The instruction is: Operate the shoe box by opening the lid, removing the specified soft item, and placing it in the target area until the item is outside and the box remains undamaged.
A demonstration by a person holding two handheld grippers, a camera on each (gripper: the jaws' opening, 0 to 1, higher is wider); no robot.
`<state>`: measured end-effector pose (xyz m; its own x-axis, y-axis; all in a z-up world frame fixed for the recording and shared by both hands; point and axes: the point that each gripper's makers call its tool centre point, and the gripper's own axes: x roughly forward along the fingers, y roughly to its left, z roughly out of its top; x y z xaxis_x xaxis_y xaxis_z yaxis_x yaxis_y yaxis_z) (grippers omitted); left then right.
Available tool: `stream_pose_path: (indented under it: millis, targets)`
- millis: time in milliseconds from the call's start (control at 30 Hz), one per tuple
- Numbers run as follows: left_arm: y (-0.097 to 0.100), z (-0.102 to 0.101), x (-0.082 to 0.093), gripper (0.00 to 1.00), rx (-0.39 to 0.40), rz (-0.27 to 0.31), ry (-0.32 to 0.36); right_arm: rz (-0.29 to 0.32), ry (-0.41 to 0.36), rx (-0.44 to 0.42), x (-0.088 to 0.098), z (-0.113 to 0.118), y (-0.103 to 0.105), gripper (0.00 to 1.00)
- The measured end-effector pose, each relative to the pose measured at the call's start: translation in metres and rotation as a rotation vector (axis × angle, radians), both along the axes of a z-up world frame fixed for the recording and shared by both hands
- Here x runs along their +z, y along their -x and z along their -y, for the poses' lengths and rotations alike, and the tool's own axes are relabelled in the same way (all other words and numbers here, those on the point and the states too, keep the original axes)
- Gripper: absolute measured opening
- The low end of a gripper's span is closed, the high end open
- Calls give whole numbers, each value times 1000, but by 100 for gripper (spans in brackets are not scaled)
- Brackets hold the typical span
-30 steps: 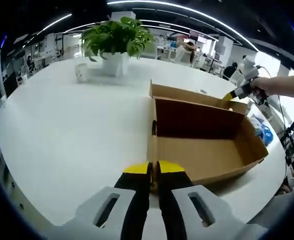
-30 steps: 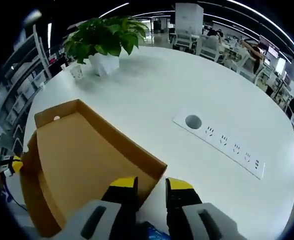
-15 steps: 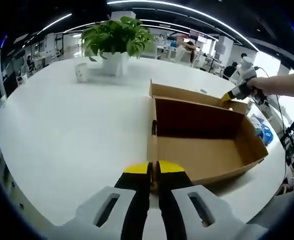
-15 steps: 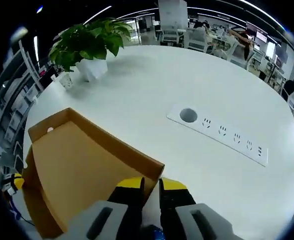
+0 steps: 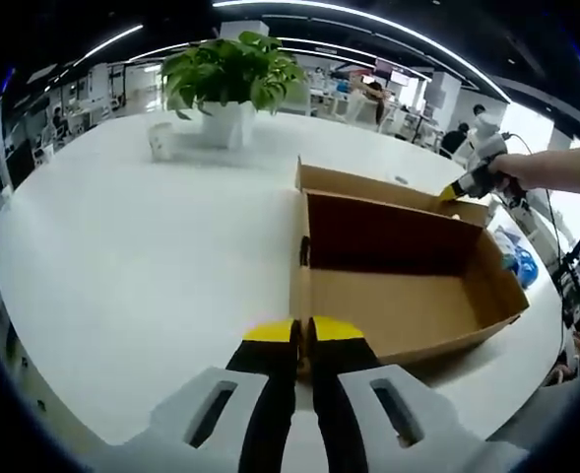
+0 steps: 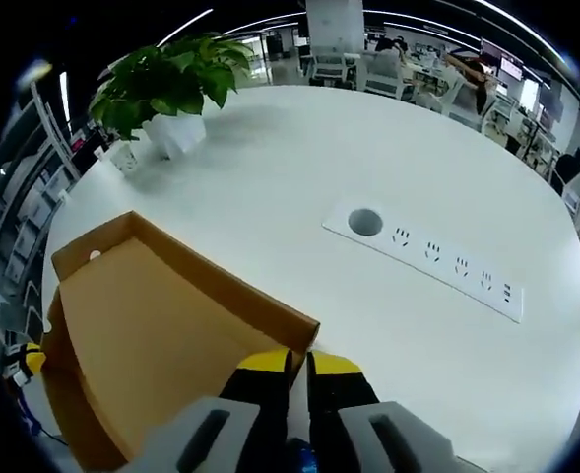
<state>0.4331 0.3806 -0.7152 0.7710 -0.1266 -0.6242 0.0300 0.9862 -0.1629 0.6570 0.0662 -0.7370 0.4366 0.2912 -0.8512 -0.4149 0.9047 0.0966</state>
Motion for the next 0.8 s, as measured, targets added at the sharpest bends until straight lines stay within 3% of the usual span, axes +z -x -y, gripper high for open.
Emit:
stream_pose_path:
  millis: [800]
  targets:
    - [4, 4, -1, 2, -12, -22, 10, 109, -25, 7, 38, 2, -5, 0]
